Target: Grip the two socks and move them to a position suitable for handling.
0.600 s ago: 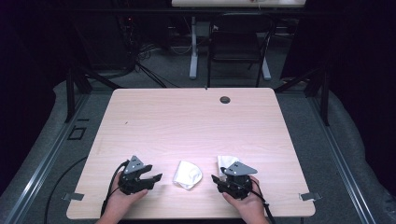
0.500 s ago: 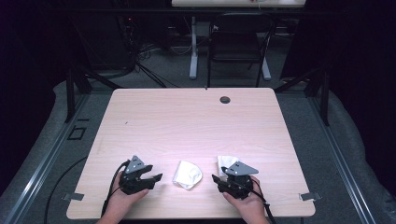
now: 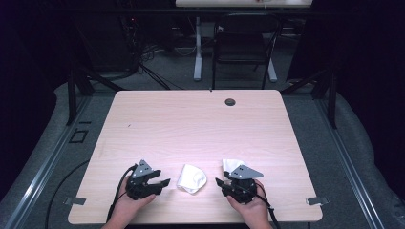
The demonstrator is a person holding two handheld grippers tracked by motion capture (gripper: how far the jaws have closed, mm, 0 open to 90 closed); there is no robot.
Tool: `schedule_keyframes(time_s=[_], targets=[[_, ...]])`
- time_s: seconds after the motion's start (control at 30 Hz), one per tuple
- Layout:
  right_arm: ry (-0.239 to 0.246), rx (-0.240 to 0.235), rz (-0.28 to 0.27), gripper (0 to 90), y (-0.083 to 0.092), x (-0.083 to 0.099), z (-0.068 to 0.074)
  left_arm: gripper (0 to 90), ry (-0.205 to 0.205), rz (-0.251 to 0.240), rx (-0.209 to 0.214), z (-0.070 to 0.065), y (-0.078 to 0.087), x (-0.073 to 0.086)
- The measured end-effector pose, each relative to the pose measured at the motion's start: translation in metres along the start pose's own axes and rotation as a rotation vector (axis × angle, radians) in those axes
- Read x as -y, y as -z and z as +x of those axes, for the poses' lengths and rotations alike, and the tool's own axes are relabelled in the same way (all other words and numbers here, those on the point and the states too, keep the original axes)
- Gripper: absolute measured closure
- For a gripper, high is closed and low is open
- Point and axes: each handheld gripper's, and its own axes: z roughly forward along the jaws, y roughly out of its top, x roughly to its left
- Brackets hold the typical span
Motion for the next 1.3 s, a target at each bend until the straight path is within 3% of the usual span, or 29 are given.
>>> schedule_keyframes(time_s=[0.17,0.33,0.53,0.7,1.07,1.3], targets=[[-0.013,-0.014,0.025,65.9,0.0,-0.001,-0.001,46.7,-0.002,-0.013,0.003,-0.003,-0.006,-0.005],[-0.025,-0.02,0.023,67.3,-0.001,-0.001,-0.002,52.8,0.01,0.009,-0.005,-0.007,-0.015,-0.013],[-0.034,-0.019,0.026,71.6,0.0,-0.001,-0.003,69.6,-0.076,0.003,-0.008,-0.018,-0.028,-0.029],[-0.041,-0.027,0.025,72.2,0.001,-0.002,-0.005,75.1,-0.086,0.009,0.004,-0.019,-0.037,-0.035],[-0.058,-0.019,0.01,71.6,0.002,-0.003,-0.009,83.6,-0.136,0.08,0.058,-0.031,-0.046,-0.026],[-0.065,-0.016,0.0,71.6,0.005,-0.003,-0.011,84.8,-0.109,0.103,0.076,-0.034,-0.043,-0.02]])
